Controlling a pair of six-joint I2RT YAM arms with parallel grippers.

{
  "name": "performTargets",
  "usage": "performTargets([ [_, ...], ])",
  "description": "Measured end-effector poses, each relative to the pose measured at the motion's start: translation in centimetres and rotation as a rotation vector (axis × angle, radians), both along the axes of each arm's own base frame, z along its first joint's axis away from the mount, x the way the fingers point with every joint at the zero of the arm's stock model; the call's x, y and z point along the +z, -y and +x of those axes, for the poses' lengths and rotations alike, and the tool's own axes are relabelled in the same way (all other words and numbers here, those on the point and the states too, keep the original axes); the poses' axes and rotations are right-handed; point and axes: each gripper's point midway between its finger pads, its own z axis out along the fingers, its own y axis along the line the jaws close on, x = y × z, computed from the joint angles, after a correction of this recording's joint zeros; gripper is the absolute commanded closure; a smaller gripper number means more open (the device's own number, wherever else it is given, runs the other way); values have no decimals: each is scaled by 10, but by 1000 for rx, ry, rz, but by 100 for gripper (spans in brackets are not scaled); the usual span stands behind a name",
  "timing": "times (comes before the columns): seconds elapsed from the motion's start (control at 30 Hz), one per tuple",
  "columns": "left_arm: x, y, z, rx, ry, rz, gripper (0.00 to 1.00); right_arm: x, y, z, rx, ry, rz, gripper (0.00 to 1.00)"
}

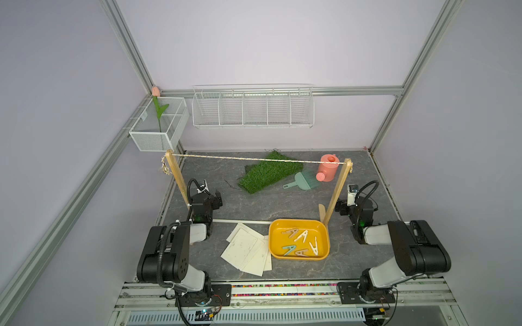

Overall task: Remove the postcards from the strings
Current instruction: Reset both arms

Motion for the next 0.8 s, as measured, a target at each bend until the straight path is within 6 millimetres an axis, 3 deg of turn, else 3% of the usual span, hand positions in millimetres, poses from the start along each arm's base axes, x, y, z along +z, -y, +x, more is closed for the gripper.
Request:
performTargets([
  [0.03, -1, 1, 0, -3, -3, -3, 0, 3, 2, 2, -8, 5, 6, 11],
  [0.2, 3, 0, 2, 2, 13, -7, 1, 8, 11, 7, -30, 20, 20, 11],
  [0.8, 4, -6, 1, 39, 16, -5, 1, 7, 11, 7, -32, 15, 24, 11],
])
